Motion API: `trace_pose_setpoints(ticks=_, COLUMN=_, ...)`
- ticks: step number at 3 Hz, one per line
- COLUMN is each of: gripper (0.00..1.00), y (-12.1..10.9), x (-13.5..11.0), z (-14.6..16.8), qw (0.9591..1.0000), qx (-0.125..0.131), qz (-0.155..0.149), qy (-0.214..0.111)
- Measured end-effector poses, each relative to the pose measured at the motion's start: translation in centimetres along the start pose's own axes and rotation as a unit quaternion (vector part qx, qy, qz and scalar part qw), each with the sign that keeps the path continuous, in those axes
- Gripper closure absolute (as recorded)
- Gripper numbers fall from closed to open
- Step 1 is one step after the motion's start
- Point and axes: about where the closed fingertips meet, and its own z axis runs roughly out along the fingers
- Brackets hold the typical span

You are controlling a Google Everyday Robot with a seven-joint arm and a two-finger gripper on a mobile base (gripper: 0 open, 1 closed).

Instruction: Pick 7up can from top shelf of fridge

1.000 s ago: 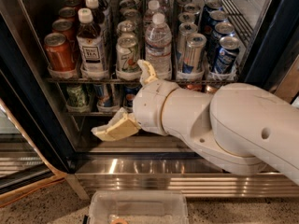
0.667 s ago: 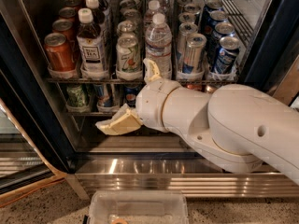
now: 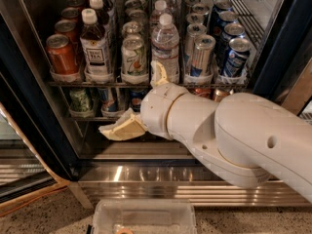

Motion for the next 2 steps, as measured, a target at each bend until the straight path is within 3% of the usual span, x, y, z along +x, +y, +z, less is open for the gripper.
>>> trace_pose_setpoints(ticks=1, gripper=0.00, y=0.1, x=-0.6, z=1.7, qw=0.9998, qx=0.013, qz=-0.015, qy=-0.010)
trace_pose_setpoints(ticks=2, gripper=0.00, y=-0.9, x=-1.1, z=3.2, qw=0.9985, qx=0.047, qz=-0.026, qy=-0.012)
